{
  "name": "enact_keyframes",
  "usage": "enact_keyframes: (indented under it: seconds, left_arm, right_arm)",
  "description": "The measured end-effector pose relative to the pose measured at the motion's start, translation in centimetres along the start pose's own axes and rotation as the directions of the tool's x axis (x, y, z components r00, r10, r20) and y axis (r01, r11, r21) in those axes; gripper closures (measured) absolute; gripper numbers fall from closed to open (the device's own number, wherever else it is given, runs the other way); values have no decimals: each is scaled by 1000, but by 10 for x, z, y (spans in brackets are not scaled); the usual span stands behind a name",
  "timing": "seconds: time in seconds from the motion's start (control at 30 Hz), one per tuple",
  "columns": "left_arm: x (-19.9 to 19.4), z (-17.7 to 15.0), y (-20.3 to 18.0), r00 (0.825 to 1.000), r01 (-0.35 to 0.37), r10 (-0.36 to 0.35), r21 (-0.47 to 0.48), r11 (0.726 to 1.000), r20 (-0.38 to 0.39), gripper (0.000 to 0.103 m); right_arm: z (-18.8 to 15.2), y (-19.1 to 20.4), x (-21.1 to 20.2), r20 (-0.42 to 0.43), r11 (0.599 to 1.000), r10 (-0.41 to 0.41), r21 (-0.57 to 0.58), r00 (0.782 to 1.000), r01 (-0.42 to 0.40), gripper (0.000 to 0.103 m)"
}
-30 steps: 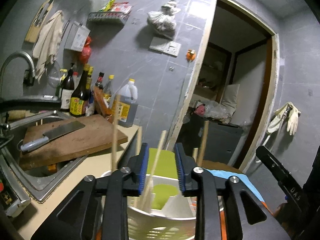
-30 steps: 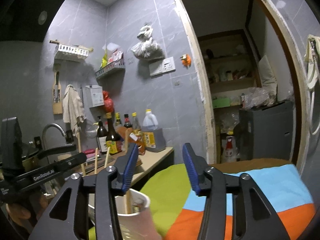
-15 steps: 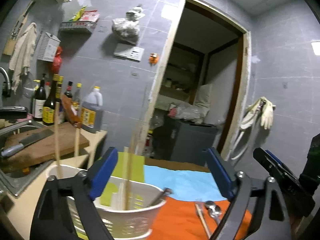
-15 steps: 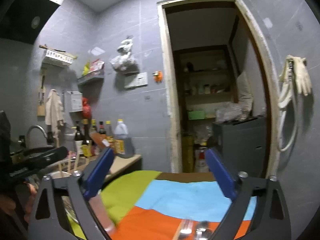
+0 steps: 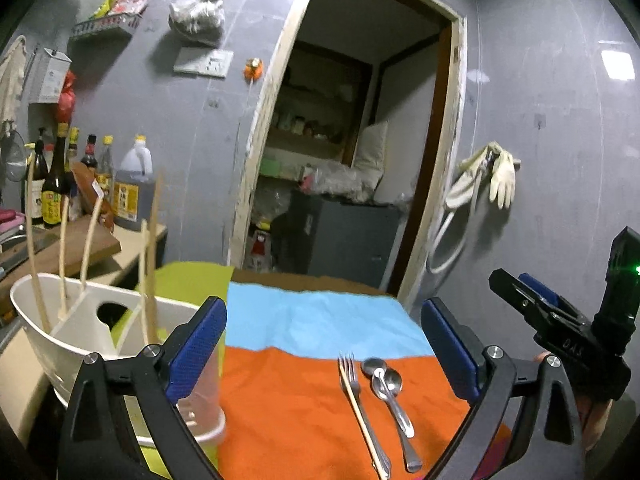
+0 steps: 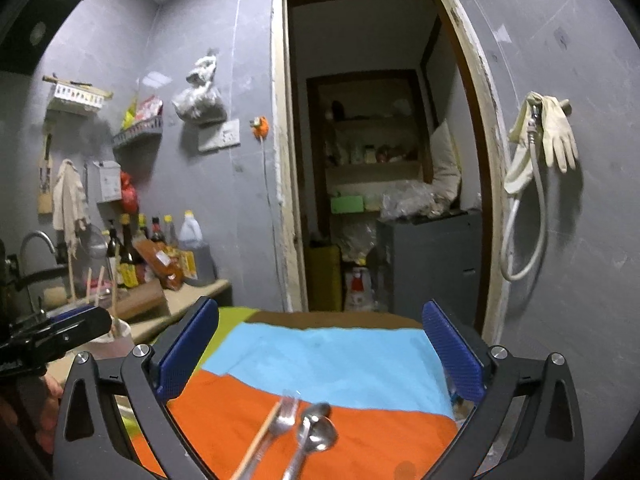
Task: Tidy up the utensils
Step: 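Withdraw both open tools from the caddy back over the cloth, then close the left tool on the last wooden chopstick while the right tool closes on the large spoon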
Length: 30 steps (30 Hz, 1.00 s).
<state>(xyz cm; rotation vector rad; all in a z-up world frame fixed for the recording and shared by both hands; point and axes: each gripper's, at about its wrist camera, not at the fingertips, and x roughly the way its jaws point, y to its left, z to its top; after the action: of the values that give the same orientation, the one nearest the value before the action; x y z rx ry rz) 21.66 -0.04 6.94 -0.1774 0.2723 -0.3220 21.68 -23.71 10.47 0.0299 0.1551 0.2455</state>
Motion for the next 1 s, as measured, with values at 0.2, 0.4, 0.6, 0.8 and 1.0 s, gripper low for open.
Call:
enact_keyframes:
  seconds: [0.2, 0.4, 0.6, 0.8, 1.0]
  left_arm:
    - [19, -19, -7, 995, 8, -7, 10, 1000, -100, 8]
    - [42, -33, -15, 980, 29, -20, 42, 999, -200, 8]
    - [68, -47, -16, 952, 42, -25, 51, 998, -304, 17]
    - [98, -63, -13, 898, 61, -43, 27, 998, -438, 54]
    - [119, -74, -15, 851, 90, -55, 42, 995, -522, 72]
  right_arm:
    - [-19, -18, 11, -101, 999, -50, -3, 994, 50, 0]
    - [-45, -35, 37, -296, 993, -114, -30, 948, 110, 0]
    - [-65, -37, 51, -406, 994, -105, -60, 908, 88, 6]
    - [-78, -36, 64, -488, 996, -76, -71, 869, 47, 26]
    - [-89, -29, 77, -563, 995, -48, -96, 825, -8, 35]
